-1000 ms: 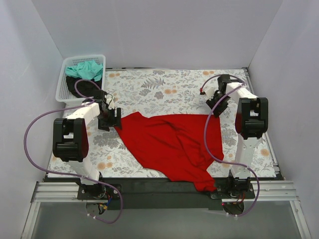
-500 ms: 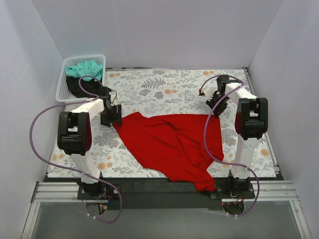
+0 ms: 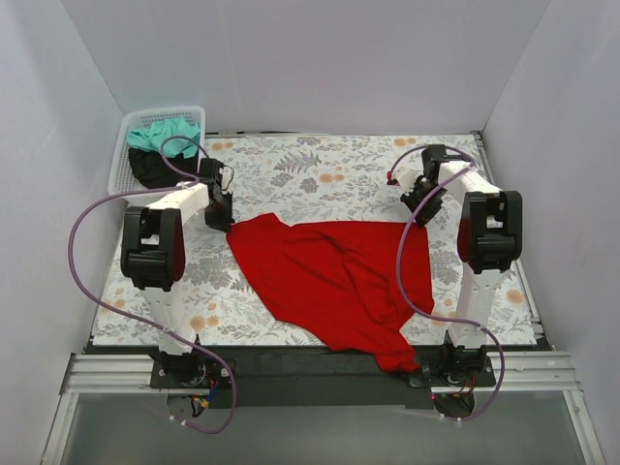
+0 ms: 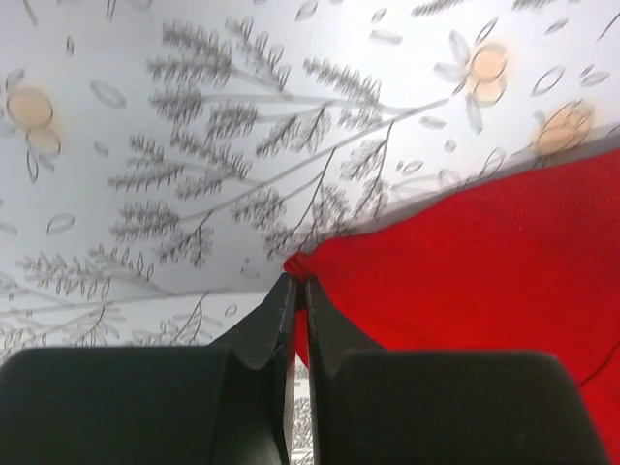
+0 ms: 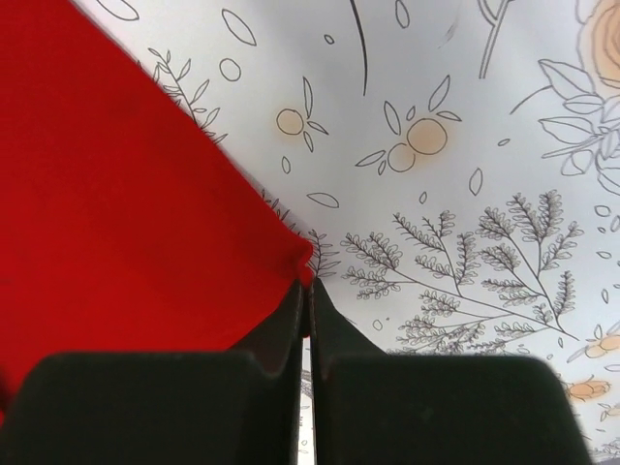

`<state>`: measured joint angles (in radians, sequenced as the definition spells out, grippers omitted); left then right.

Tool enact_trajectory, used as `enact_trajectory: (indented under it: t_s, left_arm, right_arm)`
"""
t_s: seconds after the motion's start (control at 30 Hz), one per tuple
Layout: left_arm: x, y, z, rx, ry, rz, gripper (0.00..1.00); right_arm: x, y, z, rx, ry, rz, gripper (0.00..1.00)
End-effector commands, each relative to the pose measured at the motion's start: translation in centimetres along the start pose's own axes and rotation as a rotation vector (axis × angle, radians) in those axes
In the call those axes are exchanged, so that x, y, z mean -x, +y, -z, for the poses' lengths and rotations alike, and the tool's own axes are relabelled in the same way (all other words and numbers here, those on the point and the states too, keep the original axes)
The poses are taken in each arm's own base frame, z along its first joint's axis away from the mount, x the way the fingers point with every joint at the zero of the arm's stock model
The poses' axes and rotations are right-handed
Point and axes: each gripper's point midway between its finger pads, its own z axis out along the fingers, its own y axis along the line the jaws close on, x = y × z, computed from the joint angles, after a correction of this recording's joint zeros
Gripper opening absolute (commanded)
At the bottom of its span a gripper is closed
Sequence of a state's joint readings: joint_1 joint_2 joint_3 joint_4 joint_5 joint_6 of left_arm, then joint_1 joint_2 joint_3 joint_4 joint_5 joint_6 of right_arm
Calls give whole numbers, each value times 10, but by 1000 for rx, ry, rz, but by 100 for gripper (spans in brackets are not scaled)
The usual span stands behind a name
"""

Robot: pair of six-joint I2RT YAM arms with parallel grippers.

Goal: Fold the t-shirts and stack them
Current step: Flatten the tshirt out

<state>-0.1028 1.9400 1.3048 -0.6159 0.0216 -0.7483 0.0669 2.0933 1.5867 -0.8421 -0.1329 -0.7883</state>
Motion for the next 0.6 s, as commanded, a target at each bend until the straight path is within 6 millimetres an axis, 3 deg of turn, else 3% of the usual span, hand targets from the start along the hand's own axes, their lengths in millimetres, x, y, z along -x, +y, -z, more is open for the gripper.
enact_trajectory:
  t_s: [0.0, 0.1, 0.13, 0.2, 0.3, 0.33, 0.37, 0.4, 0.5, 0.53, 0.57]
  left_arm:
    - [0, -5, -30, -46, 25, -11, 0]
    - [41, -7, -11, -69, -77, -59, 0]
    - [65, -8, 7, -76, -149, -79, 0]
    - [90, -7, 29, -77, -229, -109, 0]
    - [134, -4, 79, -93, -387, -123, 0]
    - [144, -4, 91, -95, -425, -138, 0]
    - [165, -5, 120, -105, -504, -145, 0]
    - [172, -6, 132, -120, -536, -156, 0]
    - [208, -5, 193, -128, -699, -147, 0]
    - [215, -4, 207, -130, -735, -141, 0]
    - [223, -2, 230, -133, -792, -140, 0]
  right_arm:
    - [26, -9, 40, -65, -101, 7, 1]
    - [45, -17, 66, -116, -170, 7, 1]
    - [50, -19, 74, -130, -189, -4, 1]
    - [67, -31, 103, -195, -254, -12, 1]
    - [86, -41, 140, -265, -333, -33, 1]
    - [97, -49, 162, -312, -377, -29, 1]
    - [101, -51, 176, -338, -404, -38, 1]
    - [112, -56, 198, -379, -450, -29, 1]
    - [124, -61, 239, -456, -523, -23, 1]
    - [132, -63, 267, -508, -570, -14, 1]
    - [134, -64, 281, -537, -594, -9, 1]
